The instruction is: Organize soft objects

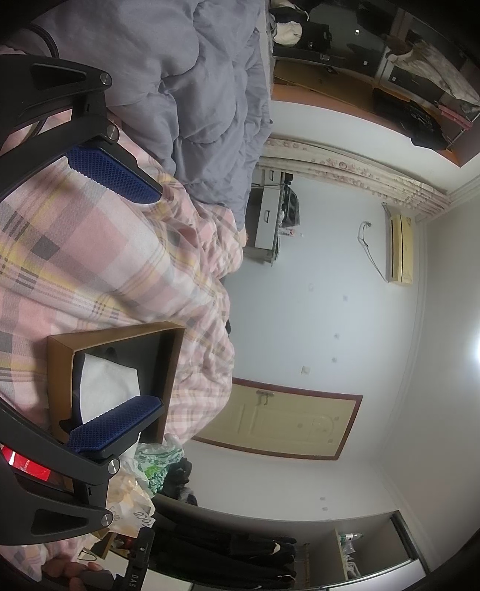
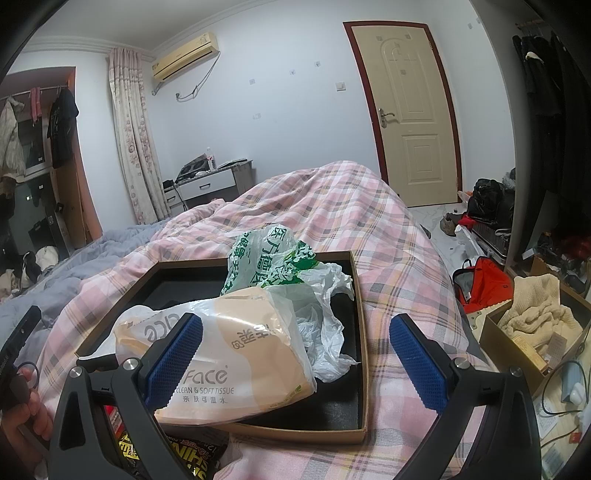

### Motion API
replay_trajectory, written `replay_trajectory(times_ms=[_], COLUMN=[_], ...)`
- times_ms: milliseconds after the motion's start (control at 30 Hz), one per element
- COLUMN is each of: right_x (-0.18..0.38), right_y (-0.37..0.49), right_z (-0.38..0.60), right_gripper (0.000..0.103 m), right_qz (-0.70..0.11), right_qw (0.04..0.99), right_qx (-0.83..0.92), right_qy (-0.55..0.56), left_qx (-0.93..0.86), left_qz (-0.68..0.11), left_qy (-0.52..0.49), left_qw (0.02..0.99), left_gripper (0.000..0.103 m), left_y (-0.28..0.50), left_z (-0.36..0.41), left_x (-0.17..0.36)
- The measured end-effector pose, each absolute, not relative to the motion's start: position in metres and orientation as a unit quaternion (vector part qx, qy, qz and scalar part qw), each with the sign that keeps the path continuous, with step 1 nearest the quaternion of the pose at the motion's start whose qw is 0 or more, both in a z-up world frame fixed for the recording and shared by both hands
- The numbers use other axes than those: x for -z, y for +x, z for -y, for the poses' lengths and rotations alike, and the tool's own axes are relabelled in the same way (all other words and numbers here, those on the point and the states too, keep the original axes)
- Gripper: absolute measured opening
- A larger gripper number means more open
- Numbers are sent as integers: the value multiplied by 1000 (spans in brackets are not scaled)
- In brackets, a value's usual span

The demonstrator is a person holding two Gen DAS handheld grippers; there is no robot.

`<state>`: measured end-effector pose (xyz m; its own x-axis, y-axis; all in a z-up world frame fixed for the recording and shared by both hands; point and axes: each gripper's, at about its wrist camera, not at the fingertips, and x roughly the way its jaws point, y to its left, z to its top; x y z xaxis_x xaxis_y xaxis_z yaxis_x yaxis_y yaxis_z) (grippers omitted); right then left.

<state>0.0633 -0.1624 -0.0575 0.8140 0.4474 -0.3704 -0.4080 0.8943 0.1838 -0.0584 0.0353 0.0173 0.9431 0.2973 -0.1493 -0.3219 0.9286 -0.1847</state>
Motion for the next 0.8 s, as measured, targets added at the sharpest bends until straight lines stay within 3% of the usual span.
replay_trajectory(times_ms=[800], right_x=[57], right_y=[64], right_z=[162], right_gripper=[101], right_qz=[-207], right_qw=[951], right_qx=[-225], right_qy=[49], left_qx=[-153], left_qz=[-63], left_qy=[-92], left_qw=[982], left_gripper=[103], left_y=[-62], left_z=[-33], left_x=[-19])
